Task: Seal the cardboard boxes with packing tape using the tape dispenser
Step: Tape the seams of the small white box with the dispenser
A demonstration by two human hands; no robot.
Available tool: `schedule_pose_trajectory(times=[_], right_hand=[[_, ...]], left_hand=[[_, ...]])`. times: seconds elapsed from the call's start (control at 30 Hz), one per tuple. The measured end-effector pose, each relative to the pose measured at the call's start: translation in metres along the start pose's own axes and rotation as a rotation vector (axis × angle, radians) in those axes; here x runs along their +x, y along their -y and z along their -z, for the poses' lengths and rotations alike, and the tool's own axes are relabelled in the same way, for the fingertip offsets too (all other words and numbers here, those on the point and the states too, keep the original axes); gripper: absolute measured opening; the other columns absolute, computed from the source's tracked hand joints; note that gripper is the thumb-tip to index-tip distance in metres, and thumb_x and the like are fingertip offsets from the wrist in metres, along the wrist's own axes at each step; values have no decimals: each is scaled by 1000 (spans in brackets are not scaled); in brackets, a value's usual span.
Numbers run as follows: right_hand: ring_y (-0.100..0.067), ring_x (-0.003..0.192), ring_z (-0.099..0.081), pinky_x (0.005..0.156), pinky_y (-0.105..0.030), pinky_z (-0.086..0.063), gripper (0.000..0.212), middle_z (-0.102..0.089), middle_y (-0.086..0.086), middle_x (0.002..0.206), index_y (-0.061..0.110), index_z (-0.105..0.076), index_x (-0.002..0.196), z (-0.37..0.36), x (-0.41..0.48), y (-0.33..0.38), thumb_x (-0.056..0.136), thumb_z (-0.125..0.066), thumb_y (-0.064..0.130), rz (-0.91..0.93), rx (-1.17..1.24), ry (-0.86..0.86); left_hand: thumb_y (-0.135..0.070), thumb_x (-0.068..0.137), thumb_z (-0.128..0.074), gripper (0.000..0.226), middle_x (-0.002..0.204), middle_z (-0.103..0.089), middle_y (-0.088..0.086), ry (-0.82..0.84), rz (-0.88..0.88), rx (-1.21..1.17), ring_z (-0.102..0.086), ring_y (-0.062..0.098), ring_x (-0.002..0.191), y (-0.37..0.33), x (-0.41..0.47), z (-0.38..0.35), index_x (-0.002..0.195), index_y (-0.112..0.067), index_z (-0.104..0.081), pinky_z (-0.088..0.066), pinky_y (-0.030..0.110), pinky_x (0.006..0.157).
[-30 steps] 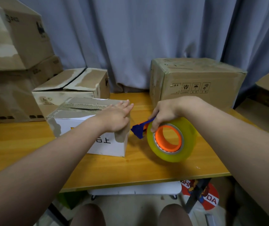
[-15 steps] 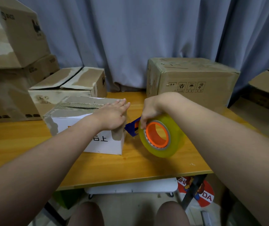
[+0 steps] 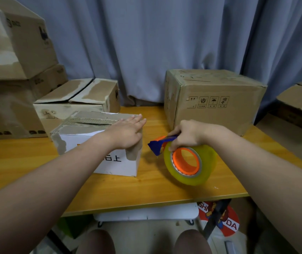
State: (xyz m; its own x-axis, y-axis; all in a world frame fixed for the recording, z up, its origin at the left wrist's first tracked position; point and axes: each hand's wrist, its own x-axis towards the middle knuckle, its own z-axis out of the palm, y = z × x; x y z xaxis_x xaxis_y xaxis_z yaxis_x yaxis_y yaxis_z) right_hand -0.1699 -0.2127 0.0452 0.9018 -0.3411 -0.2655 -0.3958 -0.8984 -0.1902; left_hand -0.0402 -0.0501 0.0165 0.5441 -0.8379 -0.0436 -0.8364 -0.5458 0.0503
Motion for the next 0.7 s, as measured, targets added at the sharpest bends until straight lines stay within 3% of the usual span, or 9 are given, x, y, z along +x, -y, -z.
schedule_pose_trajectory(times=[0.13, 0.3, 0.43, 0.6, 0.7], right_hand=[[-18, 96, -54, 83, -30, -48, 59, -59, 5, 103, 31, -60, 129, 1, -4, 3, 75, -72, 50, -11, -53, -23], [-21, 88, -59, 65, -29, -46, 46, -64, 4, 95, 31, -67, 113, 2, 0, 23, 73, -68, 55, -8, -274, -74], [-19, 88, -61, 73, -30, -52, 46, -66, 2, 95, 27, -69, 109, 7, 4, 25, 72, -70, 55, -22, -215, 29], [-20, 96, -61, 89, -36, -52, 46, -68, -1, 103, 21, -72, 105, 6, 11, 19, 70, -75, 51, -36, -87, 33], [-21, 93, -61, 82, -31, -52, 42, -66, -2, 100, 15, -70, 93, -13, 16, 10, 68, -78, 48, -94, -129, 120]], left_hand=[[-25, 101, -31, 57, 160, 6, -1, 15, -2, -5, 3, 15, 147, -1, -1, 2, 153, -23, -7, -1, 34, 117], [-27, 101, -30, 56, 160, 6, 1, 30, 4, 1, 4, 16, 147, -3, -1, 3, 153, -23, -8, -1, 37, 118], [-26, 101, -30, 57, 160, 6, 1, 38, 2, 0, 4, 16, 147, -3, -2, 5, 153, -22, -8, -1, 37, 118], [-25, 100, -29, 57, 160, 7, 4, 47, -8, 10, 4, 17, 147, -4, -3, 7, 153, -21, -7, -2, 37, 117], [-26, 101, -27, 56, 160, 7, 3, 45, -12, 5, 4, 17, 147, -3, -5, 7, 153, -21, -6, -2, 36, 117]])
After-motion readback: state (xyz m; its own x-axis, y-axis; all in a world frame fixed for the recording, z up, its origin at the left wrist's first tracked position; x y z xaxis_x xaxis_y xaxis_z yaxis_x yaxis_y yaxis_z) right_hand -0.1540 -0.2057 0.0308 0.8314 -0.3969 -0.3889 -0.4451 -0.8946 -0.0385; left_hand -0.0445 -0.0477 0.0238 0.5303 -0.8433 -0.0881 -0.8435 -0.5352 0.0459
